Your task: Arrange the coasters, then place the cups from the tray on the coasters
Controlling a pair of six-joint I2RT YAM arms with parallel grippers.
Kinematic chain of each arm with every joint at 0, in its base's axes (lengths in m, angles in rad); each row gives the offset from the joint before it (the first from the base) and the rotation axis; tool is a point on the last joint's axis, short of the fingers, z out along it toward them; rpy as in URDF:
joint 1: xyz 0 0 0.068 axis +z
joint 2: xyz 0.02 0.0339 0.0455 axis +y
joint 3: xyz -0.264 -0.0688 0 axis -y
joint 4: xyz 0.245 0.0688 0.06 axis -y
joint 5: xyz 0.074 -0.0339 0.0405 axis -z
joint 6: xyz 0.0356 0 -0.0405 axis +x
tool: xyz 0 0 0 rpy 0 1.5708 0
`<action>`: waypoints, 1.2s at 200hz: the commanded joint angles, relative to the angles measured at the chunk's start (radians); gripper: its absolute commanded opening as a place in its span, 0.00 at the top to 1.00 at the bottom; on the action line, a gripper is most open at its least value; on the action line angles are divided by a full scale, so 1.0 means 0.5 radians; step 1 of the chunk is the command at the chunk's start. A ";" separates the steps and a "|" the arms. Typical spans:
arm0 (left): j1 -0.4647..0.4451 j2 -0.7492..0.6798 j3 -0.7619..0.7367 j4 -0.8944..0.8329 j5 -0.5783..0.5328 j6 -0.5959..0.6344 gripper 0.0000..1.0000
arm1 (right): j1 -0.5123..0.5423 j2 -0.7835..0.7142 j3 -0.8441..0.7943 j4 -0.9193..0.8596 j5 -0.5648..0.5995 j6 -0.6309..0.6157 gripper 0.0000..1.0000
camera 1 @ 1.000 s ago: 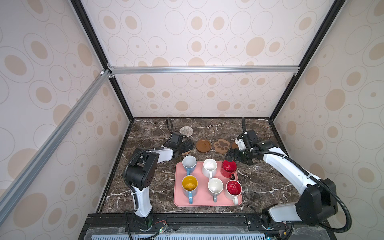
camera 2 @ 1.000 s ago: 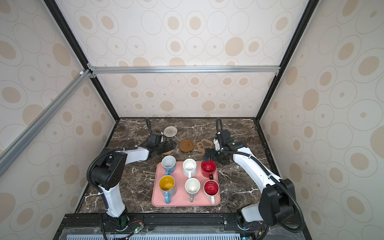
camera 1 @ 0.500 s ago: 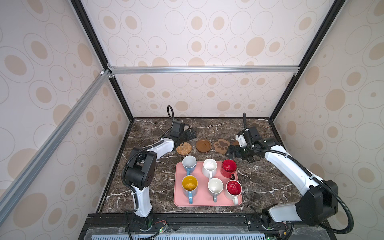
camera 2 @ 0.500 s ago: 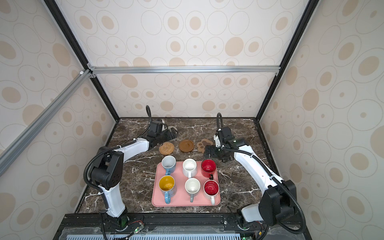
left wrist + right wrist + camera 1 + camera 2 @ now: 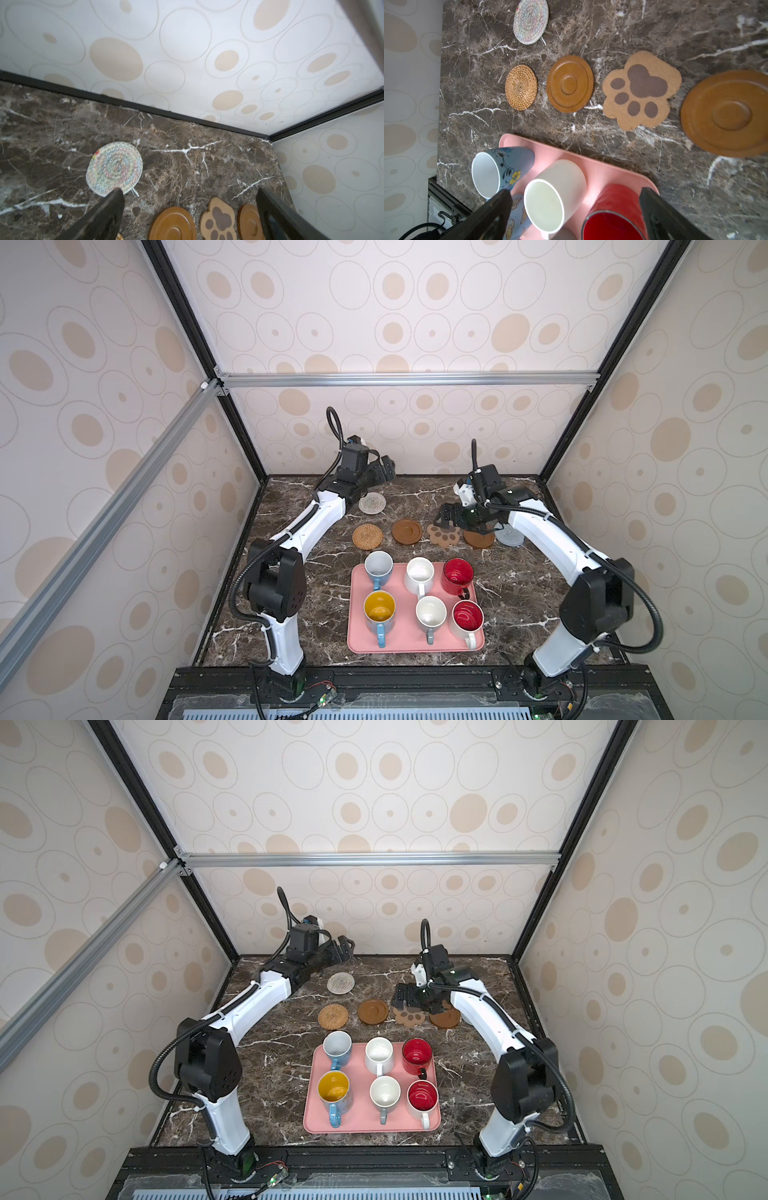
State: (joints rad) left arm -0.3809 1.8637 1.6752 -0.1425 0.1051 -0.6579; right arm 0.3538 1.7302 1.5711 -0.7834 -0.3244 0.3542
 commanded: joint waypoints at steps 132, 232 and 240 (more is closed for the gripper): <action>-0.008 -0.765 -0.943 0.510 -0.024 -0.120 0.00 | 0.116 1.081 0.933 -0.130 -0.609 -0.150 0.01; -0.011 -0.788 -1.080 0.334 -0.043 -0.181 0.00 | 0.225 1.583 1.509 -0.244 -0.576 -0.051 0.01; -0.011 -0.790 -1.083 0.332 -0.041 -0.180 0.00 | 0.231 1.594 1.503 -0.241 -0.559 -0.034 0.00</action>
State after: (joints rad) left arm -0.3817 1.4845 1.1374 0.0402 0.0978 -0.7284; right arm 0.4557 2.5031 2.2868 -0.8642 -0.6239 0.3149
